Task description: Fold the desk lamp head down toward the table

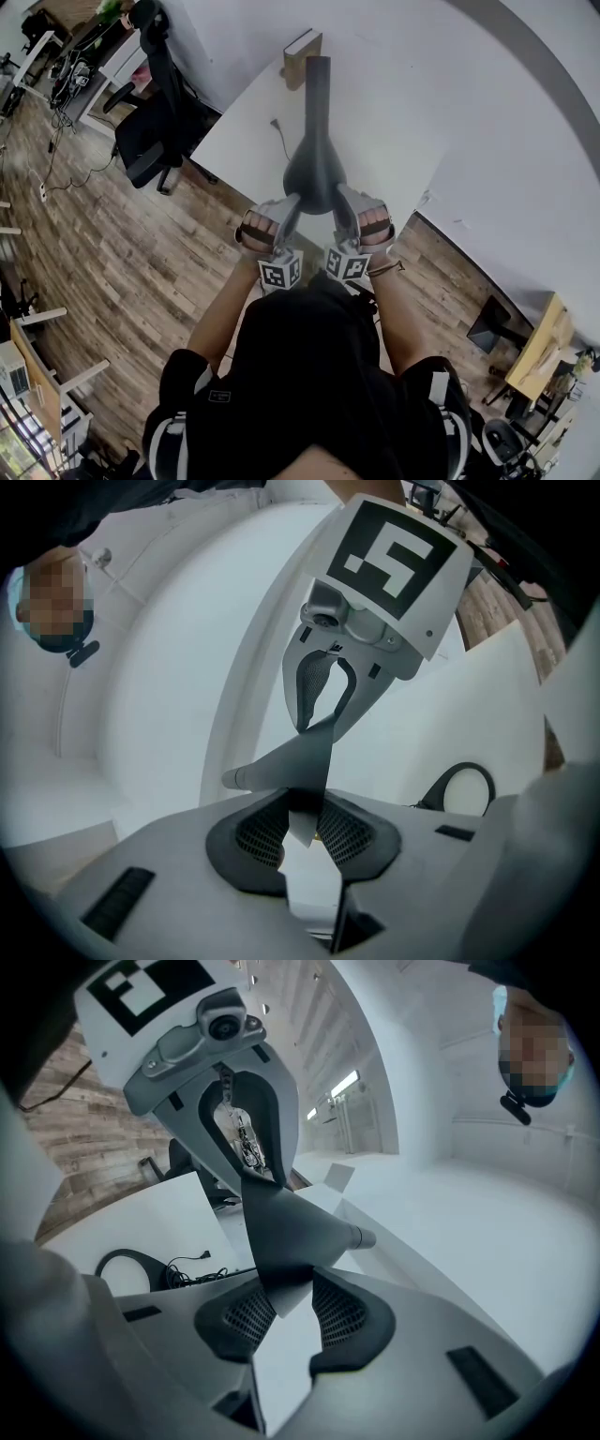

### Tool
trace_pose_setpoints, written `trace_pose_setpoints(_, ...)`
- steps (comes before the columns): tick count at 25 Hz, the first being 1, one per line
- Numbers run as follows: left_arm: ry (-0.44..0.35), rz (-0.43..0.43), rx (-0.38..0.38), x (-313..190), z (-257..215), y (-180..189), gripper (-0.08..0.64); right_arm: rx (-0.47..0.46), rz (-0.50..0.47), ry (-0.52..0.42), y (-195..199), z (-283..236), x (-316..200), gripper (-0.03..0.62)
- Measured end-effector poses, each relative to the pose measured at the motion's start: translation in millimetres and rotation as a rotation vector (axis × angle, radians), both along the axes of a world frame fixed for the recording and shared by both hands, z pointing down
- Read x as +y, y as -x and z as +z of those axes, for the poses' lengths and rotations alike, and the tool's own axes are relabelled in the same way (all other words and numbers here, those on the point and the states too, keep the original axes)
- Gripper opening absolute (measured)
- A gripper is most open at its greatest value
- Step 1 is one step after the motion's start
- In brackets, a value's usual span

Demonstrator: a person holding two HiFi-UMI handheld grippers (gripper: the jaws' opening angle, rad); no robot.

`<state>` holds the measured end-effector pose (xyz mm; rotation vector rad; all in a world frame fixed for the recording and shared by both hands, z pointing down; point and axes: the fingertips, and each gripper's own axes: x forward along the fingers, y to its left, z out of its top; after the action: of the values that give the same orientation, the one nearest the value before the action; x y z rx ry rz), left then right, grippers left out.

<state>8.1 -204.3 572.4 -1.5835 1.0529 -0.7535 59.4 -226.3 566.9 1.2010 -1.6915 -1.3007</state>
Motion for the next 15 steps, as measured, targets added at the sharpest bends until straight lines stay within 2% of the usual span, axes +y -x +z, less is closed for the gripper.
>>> trace_pose_setpoints(11,0.010,-0.045,-0.007,-11,19,0,0.110,0.020,0.007,-0.030,0,15,-9,0.133)
trace_pose_setpoints(15,-0.021,-0.054,-0.040,-15,27,0,0.112,0.024,0.009,-0.036,1,21,-13,0.138)
